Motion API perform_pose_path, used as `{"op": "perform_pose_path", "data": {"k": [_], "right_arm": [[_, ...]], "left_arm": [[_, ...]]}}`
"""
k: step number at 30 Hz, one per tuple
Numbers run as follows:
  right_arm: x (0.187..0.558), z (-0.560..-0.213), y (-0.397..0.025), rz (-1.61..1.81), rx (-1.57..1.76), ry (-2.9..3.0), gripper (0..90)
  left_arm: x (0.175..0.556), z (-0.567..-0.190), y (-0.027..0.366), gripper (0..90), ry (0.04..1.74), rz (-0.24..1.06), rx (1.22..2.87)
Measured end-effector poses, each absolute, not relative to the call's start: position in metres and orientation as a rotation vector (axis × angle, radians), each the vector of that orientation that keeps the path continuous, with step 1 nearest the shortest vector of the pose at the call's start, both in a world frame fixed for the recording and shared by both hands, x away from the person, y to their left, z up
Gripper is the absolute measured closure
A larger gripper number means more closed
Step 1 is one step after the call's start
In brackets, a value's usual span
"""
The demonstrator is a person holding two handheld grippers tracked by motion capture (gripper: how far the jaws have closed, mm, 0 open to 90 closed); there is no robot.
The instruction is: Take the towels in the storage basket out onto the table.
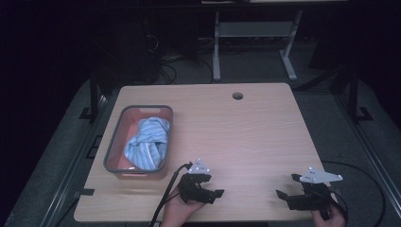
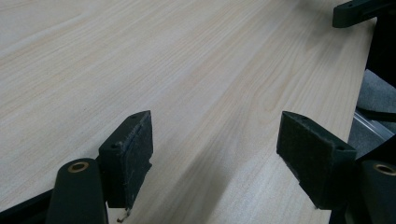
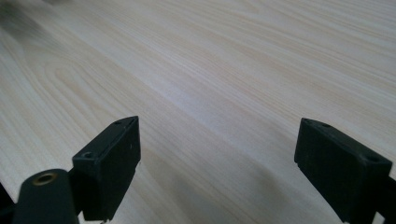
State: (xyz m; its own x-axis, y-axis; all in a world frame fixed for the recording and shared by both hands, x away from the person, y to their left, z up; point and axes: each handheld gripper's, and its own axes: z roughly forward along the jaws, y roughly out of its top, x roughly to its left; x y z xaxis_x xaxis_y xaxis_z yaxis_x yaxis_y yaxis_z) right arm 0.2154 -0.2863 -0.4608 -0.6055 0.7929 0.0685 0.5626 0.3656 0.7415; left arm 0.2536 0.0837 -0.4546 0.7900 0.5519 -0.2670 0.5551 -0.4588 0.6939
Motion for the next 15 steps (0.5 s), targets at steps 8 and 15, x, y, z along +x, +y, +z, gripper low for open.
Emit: {"op": "perform_pose_path", "data": {"k": [8,15], "right_arm": [[0.216,-0.461,-0.287,1.096,1.201,2.33,14.0],[0.215,-0.461,-0.287,1.094,1.204,2.321,14.0]], "left_arm": [[0.258,-0.449,0.081,26.6,0.816,-0.007,2.151],[0.267,-0.439,0.077,25.0,0.815,-0.016,2.155]]}}
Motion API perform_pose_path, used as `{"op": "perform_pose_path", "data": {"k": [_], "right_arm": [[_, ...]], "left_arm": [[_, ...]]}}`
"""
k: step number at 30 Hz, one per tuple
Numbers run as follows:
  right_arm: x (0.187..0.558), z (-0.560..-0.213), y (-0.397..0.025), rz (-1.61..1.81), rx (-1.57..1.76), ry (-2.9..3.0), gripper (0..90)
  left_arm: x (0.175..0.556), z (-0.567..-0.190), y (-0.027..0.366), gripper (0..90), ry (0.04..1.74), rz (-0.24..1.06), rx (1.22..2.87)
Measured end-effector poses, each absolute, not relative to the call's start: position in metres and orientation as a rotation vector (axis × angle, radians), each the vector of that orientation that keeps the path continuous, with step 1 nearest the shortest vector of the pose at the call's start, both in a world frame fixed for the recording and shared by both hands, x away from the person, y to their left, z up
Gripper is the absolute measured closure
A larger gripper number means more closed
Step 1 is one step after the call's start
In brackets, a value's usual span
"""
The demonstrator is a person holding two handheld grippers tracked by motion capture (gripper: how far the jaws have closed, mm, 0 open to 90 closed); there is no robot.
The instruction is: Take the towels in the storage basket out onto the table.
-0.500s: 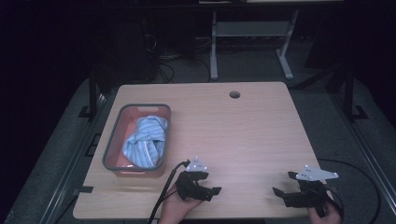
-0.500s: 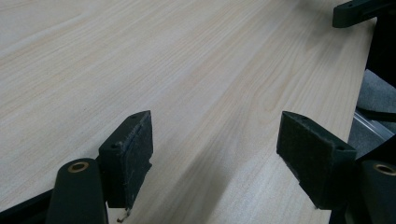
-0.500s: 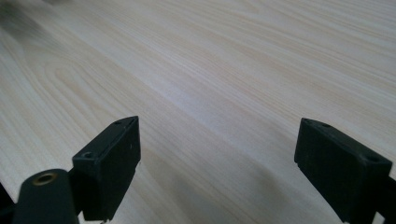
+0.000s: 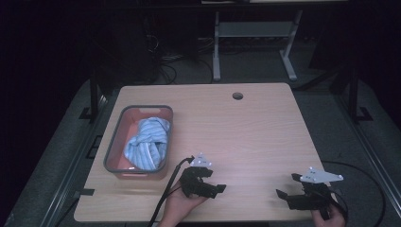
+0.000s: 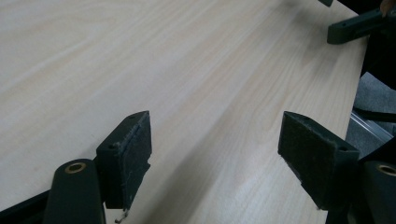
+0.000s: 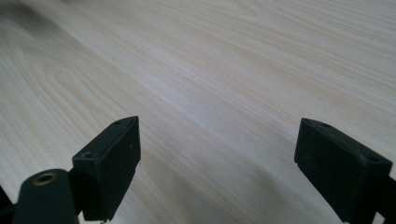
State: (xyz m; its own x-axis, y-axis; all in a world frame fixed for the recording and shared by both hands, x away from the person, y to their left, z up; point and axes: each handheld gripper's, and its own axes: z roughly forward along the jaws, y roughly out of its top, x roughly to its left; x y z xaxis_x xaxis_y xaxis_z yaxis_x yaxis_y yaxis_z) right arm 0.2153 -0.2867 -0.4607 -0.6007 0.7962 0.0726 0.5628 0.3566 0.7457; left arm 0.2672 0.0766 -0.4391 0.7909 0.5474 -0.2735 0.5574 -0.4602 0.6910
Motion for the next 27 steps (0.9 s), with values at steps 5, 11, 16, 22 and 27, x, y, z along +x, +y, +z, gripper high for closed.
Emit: {"op": "perform_pose_path", "data": {"k": [5,11,16,22,27], "right_arm": [[0.216,-0.461,-0.288,1.097,1.217,2.314,14.0],[0.215,-0.461,-0.289,1.097,1.213,2.31,14.0],[0.216,-0.461,-0.289,1.099,1.215,2.308,14.0],[0.216,-0.46,-0.29,1.103,1.212,2.306,14.0],[0.215,-0.46,-0.291,1.106,1.218,2.303,14.0]], "left_arm": [[0.28,-0.426,0.073,23.4,0.823,-0.024,2.149],[0.293,-0.414,0.071,22.1,0.836,-0.038,2.147],[0.299,-0.405,0.068,21.4,0.838,-0.036,2.146],[0.305,-0.392,0.065,20.2,0.826,-0.022,2.153],[0.309,-0.386,0.063,19.0,0.829,-0.024,2.157]]}}
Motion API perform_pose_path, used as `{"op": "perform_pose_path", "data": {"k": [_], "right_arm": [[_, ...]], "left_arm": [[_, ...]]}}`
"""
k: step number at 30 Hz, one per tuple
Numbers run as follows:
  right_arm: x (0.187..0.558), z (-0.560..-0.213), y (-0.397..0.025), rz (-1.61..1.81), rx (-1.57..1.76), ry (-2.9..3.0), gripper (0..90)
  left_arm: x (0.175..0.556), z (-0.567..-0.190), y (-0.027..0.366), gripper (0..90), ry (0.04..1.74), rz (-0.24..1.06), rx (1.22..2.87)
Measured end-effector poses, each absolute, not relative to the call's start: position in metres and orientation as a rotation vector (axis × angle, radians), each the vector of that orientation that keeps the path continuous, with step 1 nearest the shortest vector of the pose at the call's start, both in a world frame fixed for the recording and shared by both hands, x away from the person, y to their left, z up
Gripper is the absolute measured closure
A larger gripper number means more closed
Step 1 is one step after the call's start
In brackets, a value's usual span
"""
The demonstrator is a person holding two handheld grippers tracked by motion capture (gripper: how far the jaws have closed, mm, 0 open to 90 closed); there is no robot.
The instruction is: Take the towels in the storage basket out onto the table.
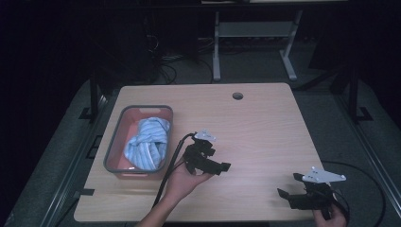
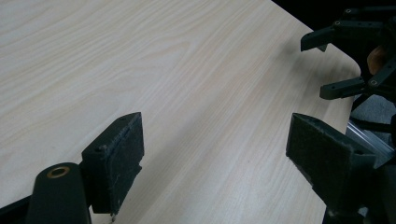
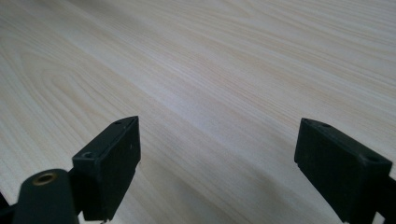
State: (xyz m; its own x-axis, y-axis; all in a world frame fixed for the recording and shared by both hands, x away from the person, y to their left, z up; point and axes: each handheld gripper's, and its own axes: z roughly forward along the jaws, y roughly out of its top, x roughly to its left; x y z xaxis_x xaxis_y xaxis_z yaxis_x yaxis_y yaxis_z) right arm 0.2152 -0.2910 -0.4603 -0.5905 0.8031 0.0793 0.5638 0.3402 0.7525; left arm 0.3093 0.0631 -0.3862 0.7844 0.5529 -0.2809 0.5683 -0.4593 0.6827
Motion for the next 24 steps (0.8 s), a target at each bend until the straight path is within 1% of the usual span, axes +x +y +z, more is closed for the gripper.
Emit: {"op": "perform_pose_path", "data": {"k": [13,24], "right_arm": [[0.215,-0.46,-0.293,1.111,1.227,2.299,14.0],[0.215,-0.46,-0.293,1.113,1.219,2.301,14.0]], "left_arm": [[0.319,-0.372,0.067,18.8,0.839,-0.034,2.152],[0.325,-0.357,0.08,19.1,0.852,-0.025,2.135]]}}
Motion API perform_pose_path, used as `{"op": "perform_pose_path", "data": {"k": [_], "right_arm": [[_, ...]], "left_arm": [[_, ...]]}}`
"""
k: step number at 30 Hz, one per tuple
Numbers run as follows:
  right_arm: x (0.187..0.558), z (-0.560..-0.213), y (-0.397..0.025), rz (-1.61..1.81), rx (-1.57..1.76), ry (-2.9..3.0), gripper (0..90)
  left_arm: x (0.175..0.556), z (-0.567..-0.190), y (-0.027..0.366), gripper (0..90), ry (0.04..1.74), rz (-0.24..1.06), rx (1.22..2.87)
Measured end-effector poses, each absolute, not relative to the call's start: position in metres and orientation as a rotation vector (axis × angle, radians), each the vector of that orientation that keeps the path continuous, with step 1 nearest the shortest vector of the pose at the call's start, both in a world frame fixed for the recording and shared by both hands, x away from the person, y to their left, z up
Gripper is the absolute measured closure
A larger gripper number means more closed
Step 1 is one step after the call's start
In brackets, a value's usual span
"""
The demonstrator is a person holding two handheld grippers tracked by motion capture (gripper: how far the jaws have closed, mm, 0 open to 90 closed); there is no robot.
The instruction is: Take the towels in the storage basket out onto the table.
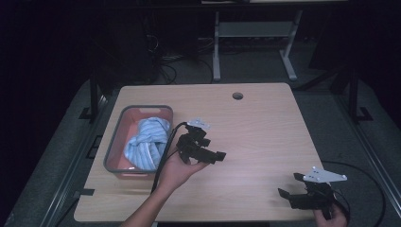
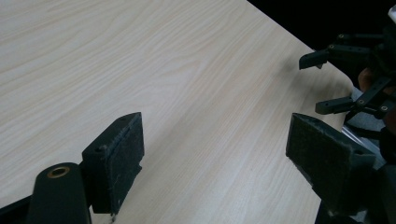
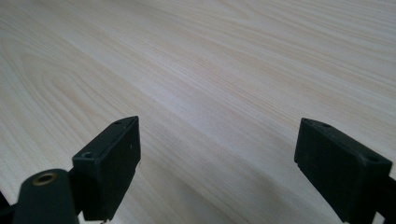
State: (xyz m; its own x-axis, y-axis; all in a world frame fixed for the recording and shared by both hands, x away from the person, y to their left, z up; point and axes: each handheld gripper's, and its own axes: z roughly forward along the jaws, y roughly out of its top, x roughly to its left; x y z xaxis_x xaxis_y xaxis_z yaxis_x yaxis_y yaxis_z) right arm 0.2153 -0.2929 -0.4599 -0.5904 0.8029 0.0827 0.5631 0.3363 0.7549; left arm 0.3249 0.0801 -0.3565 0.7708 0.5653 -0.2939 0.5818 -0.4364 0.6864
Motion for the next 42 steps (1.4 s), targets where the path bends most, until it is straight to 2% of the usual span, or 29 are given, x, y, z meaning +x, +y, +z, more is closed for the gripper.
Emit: {"op": "perform_pose_path", "data": {"k": [16,25,42], "right_arm": [[0.216,-0.461,-0.293,1.115,1.225,2.307,14.0],[0.217,-0.461,-0.292,1.108,1.219,2.31,14.0],[0.217,-0.462,-0.29,1.105,1.228,2.314,14.0]], "left_arm": [[0.333,-0.344,0.107,19.8,0.907,0.073,2.113],[0.34,-0.334,0.136,20.5,0.947,0.071,2.068],[0.354,-0.324,0.198,21.0,1.09,0.165,2.04]]}}
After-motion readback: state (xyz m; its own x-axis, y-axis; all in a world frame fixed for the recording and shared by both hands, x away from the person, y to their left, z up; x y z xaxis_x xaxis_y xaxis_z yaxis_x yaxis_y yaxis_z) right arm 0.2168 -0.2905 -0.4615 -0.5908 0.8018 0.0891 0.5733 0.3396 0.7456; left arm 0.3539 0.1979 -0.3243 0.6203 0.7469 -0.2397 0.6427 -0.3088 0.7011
